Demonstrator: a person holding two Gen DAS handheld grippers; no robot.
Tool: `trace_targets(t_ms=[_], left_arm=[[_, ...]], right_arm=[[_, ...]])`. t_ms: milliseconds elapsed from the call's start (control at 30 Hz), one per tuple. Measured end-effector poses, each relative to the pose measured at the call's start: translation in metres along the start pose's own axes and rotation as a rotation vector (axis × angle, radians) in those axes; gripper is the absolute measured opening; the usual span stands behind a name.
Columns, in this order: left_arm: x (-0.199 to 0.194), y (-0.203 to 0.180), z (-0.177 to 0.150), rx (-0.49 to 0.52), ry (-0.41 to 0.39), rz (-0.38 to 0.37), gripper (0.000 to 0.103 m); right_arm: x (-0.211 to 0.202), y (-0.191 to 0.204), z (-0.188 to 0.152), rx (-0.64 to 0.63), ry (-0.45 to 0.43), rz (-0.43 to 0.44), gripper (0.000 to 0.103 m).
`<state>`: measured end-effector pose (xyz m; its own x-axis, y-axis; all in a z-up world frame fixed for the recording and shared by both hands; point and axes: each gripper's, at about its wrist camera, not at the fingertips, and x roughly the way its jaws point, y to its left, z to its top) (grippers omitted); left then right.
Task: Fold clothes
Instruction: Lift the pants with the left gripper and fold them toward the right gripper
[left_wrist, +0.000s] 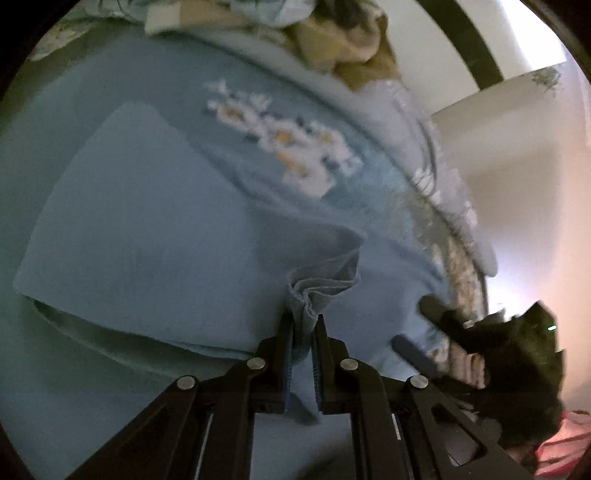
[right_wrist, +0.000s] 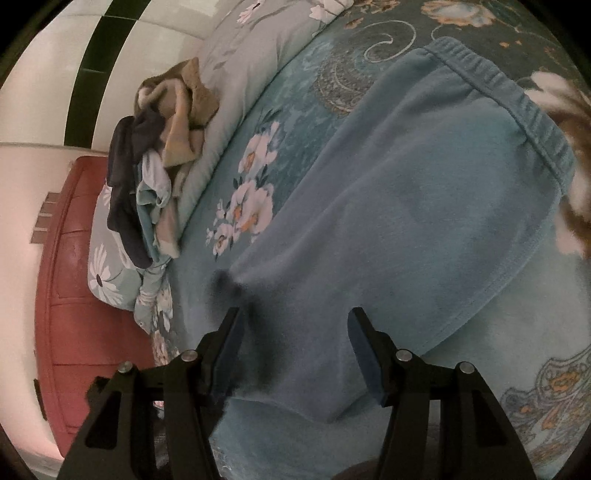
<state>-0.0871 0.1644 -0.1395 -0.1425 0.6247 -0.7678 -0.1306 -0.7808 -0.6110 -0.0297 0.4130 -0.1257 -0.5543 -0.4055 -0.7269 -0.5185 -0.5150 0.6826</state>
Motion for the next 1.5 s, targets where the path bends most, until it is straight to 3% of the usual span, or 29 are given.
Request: trace_targets(t_ms=[67, 133, 167, 333, 467, 600, 733, 1033, 1100, 1167, 1233, 1500], left_arm=[[0.002, 0.006, -0.003, -0.028, 0.028, -0.003, 0.016], [-0.003, 0.016, -0.005, -0.064, 0.054, -0.04, 0.033], [-0.007, 0.021, -0.006, -0.077, 0.06, -0.055, 0.036], [-0.041, 0.044, -0.006, -0.116, -0.019, -0.081, 0.05], [-0.068, 0.079, -0.001, -0.224, -0.129, -0.037, 0.053], [-0.07, 0.108, -0.001, -0.319, -0.138, -0.046, 0.053], [-0.06, 0.123, -0.009, -0.361, -0.118, -0.037, 0.054], [-0.06, 0.13, -0.011, -0.384, -0.12, -0.09, 0.054], [-0.067, 0.134, -0.014, -0.377, -0.118, -0.101, 0.055], [-0.067, 0.136, -0.013, -0.378, -0.118, -0.099, 0.056], [-0.068, 0.139, -0.013, -0.388, -0.12, -0.098, 0.056], [-0.069, 0.146, -0.018, -0.416, -0.115, -0.102, 0.057]], right_arm=[[0.001, 0.002, 0.0, -0.009, 0.005, -0.001, 0.06], [0.002, 0.003, -0.001, -0.016, 0.011, 0.0, 0.06], [0.003, 0.002, -0.001, -0.018, 0.018, 0.002, 0.06], [0.01, 0.009, -0.002, -0.055, 0.06, 0.0, 0.06], [0.027, 0.034, -0.008, -0.189, 0.149, -0.031, 0.06], [0.052, 0.051, -0.008, -0.274, 0.23, -0.09, 0.06], [0.075, 0.046, -0.001, -0.228, 0.291, -0.143, 0.06], [0.091, 0.053, 0.002, -0.211, 0.238, -0.171, 0.059], [0.094, 0.056, 0.002, -0.213, 0.227, -0.161, 0.048], [0.098, 0.059, 0.002, -0.218, 0.23, -0.156, 0.022], [0.098, 0.061, 0.003, -0.237, 0.228, -0.167, 0.008], [0.062, 0.091, 0.026, -0.364, 0.1, -0.13, 0.007]])
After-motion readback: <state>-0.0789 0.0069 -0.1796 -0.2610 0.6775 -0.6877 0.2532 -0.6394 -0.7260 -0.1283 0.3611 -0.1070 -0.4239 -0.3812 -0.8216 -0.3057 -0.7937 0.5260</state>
